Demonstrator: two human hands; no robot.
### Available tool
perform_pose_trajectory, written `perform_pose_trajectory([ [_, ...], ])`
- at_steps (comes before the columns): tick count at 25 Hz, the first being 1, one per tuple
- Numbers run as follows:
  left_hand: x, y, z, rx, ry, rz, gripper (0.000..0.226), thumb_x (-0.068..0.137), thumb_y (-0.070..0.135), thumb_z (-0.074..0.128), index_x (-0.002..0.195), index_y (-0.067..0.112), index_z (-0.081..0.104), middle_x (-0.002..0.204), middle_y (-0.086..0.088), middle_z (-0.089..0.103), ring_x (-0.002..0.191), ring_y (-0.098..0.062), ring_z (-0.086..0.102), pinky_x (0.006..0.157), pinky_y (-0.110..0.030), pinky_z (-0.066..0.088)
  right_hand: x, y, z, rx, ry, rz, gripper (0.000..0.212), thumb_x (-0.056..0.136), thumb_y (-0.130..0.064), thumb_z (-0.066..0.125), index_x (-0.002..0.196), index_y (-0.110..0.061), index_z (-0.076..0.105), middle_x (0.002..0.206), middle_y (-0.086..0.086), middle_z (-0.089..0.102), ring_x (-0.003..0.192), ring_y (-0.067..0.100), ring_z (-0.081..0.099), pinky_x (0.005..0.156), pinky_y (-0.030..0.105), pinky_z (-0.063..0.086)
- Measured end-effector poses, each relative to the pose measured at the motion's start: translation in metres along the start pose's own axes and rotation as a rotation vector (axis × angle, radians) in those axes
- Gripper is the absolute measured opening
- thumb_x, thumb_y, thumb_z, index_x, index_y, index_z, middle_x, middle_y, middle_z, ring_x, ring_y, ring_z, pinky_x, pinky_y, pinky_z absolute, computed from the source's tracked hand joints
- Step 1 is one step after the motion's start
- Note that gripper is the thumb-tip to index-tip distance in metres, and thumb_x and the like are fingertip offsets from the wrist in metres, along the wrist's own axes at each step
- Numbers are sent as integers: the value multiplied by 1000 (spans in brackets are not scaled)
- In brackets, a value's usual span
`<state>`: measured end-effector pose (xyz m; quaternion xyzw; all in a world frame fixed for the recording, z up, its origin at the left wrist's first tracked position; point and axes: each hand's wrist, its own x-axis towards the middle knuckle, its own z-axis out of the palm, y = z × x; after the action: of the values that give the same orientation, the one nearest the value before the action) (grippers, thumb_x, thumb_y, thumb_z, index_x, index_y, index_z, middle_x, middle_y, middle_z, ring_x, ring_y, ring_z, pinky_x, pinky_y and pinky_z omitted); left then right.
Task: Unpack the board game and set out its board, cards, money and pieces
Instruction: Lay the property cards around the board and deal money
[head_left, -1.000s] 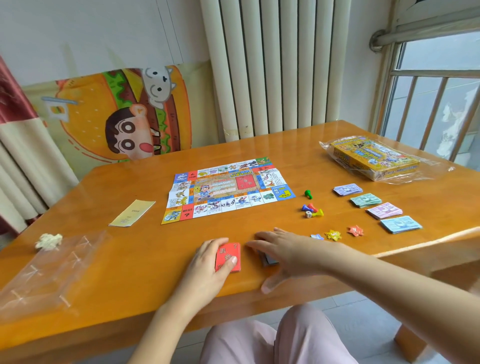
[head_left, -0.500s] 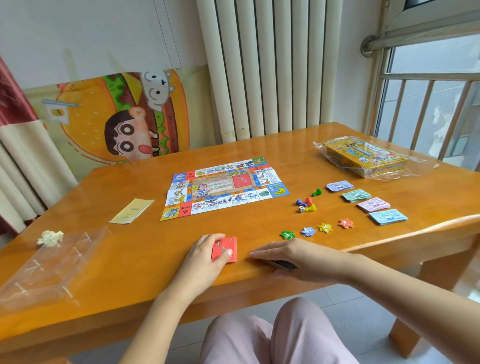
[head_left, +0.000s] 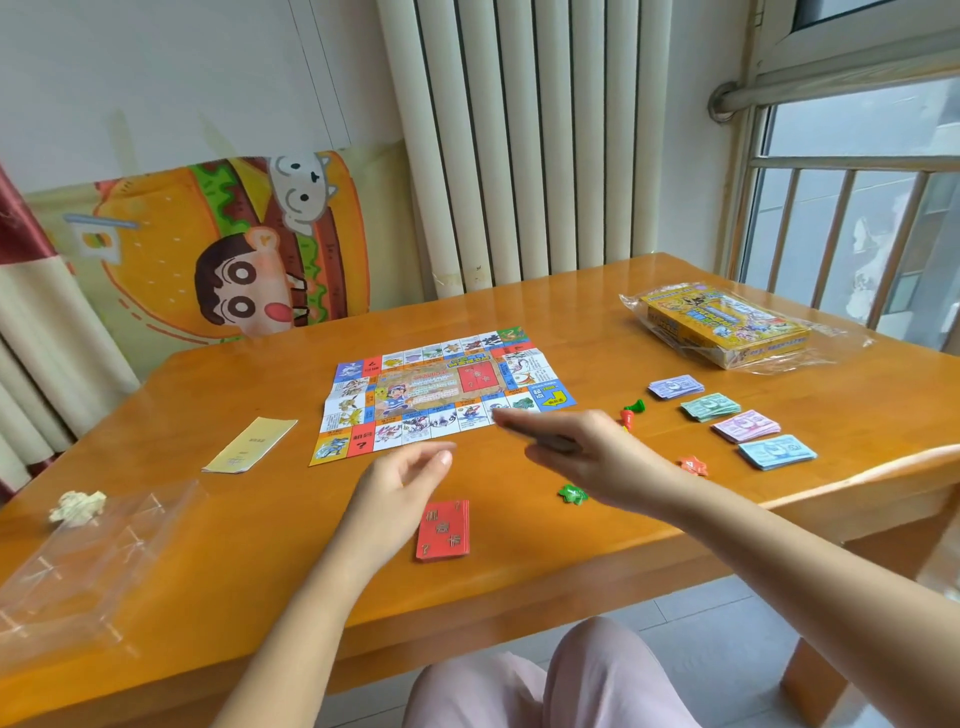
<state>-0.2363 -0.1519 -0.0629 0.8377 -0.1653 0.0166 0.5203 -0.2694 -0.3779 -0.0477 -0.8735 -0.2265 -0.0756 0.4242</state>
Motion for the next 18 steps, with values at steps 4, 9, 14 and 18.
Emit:
perform_pose_trajectory([
  [4, 20, 32, 12, -459, -260, -149, 41, 85, 39, 50, 111, 11, 65, 107, -6, 72, 103, -19, 66, 93, -32, 50, 37, -17, -1, 51, 143, -51, 47, 97, -6, 51, 141, -20, 45, 137, -16, 48, 121, -19, 39, 99, 4, 33],
  [9, 57, 35, 10, -763, -295, -166, 41, 87, 38, 45, 108, 7, 63, 98, -8, 71, 98, -17, 65, 87, -31, 52, 74, -8, 20, -214, 138, -103, 51, 99, -11, 50, 147, -12, 34, 152, 0, 34, 141, 2, 23, 113, 11, 19],
  [14, 88, 26, -8, -1024, -332, -229, 36, 96, 22, 34, 123, 10, 55, 118, -12, 66, 106, -20, 65, 81, -33, 57, 116, -5, 28, -389, -103, -54, 96, 84, -39, 69, 153, -14, 9, 160, -3, -4, 146, 9, -11, 119, 30, -9],
  [18, 109, 13, -21, -1105, -253, -270, 32, 91, 10, 40, 115, 5, 60, 100, -16, 71, 86, -23, 71, 71, -34, 59, 137, -6, 6, -288, -181, -35, 73, 91, -41, 57, 151, -19, 21, 159, -12, 3, 144, 0, -9, 119, 31, -8],
])
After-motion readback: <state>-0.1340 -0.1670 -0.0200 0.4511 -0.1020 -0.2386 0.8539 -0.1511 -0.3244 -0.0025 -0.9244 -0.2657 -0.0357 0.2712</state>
